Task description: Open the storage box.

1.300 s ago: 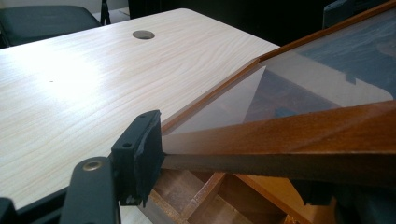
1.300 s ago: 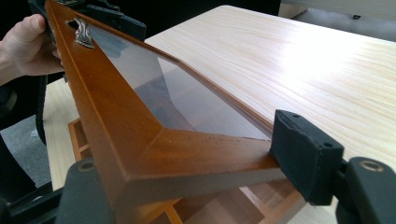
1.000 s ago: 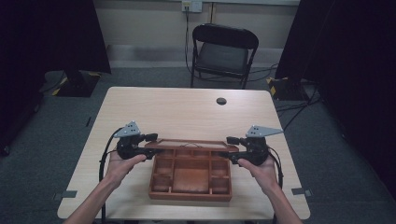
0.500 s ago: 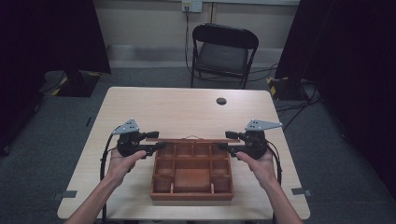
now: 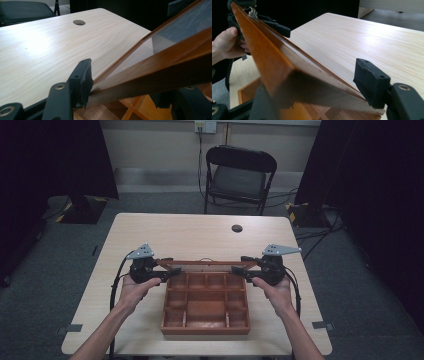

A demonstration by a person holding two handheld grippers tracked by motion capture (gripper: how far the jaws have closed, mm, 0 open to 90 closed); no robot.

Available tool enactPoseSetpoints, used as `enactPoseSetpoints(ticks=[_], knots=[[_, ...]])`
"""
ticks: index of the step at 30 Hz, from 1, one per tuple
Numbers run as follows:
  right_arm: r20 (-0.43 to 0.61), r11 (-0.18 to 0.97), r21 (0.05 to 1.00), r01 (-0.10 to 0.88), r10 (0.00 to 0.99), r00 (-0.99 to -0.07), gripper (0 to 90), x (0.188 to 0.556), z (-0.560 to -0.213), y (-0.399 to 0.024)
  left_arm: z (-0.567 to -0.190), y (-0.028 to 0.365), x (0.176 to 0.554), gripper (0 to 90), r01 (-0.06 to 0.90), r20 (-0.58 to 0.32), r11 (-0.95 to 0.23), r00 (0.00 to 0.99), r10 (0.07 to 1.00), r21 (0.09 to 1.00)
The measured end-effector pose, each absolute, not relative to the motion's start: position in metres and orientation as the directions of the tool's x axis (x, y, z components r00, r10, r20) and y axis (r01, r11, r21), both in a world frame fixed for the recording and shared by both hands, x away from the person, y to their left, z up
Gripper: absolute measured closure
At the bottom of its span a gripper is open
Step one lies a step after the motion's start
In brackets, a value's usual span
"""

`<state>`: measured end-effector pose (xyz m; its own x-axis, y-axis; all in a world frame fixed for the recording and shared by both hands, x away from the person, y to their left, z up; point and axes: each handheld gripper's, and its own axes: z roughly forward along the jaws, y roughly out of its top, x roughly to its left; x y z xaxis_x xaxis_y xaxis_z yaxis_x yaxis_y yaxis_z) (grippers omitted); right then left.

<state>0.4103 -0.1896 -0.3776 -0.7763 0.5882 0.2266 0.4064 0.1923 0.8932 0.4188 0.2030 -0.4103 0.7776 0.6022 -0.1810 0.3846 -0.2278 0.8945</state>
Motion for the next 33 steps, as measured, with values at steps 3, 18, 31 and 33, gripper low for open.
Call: enactPoseSetpoints(ticks=[3, 18, 31, 33], knots=[[0.233, 0.18, 0.893, 0.412, 0.597, -0.767, 37.6, 0.414, -0.378, -0.189, -0.413, 0.204, 0.423, 42.3, 0.398, -0.199, -0.209, 0.768, 0.609, 0.894], [0.239, 0.158, 0.892, 0.424, 0.63, -0.739, 40.6, 0.429, -0.386, -0.191, -0.418, 0.207, 0.435, 46.9, 0.413, -0.223, -0.186, 0.757, 0.614, 0.892], [0.228, 0.183, 0.884, 0.43, 0.633, -0.74, 38.8, 0.438, -0.395, -0.184, -0.426, 0.209, 0.442, 47.6, 0.435, -0.254, -0.176, 0.758, 0.601, 0.883], [0.235, 0.18, 0.882, 0.435, 0.633, -0.738, 38.9, 0.439, -0.397, -0.185, -0.426, 0.209, 0.442, 47.7, 0.434, -0.252, -0.175, 0.758, 0.602, 0.884]])
